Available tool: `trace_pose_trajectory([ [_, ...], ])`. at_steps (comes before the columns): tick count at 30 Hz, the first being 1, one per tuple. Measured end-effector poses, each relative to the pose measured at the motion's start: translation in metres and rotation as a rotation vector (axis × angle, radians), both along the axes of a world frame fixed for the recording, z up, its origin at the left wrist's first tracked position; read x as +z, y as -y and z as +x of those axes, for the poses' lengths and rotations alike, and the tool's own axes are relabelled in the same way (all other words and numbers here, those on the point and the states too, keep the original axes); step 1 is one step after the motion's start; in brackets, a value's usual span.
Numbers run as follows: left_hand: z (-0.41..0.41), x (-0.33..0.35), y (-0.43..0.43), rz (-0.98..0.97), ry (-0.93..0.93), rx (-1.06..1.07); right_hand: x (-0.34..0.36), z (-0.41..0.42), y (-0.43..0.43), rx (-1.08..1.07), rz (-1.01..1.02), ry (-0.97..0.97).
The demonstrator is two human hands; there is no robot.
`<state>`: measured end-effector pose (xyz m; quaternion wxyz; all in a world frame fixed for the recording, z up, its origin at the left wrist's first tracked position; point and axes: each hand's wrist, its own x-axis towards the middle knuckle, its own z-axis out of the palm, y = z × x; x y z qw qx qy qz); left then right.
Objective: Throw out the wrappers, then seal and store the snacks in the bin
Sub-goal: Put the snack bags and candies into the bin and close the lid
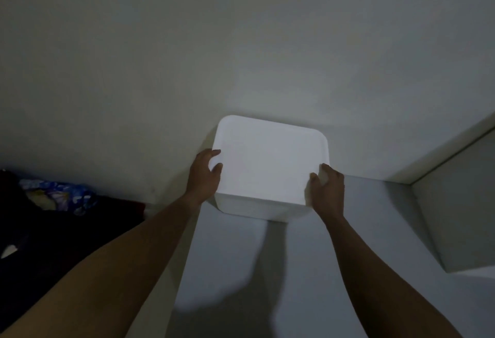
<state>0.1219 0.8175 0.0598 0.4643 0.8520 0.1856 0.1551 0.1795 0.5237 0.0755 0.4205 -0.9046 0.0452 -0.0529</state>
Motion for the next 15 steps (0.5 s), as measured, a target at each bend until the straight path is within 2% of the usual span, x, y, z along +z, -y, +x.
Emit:
trace_pose_trajectory([
  [9,0.019,-0.013,-0.008,-0.034,0.025,0.029,-0.009,0.019,-0.006,-0.008,-0.107,-0.037],
  [15,0.016,-0.015,-0.004,-0.058,0.101,0.045,-0.015,0.007,-0.012,-0.118,-0.088,0.087],
])
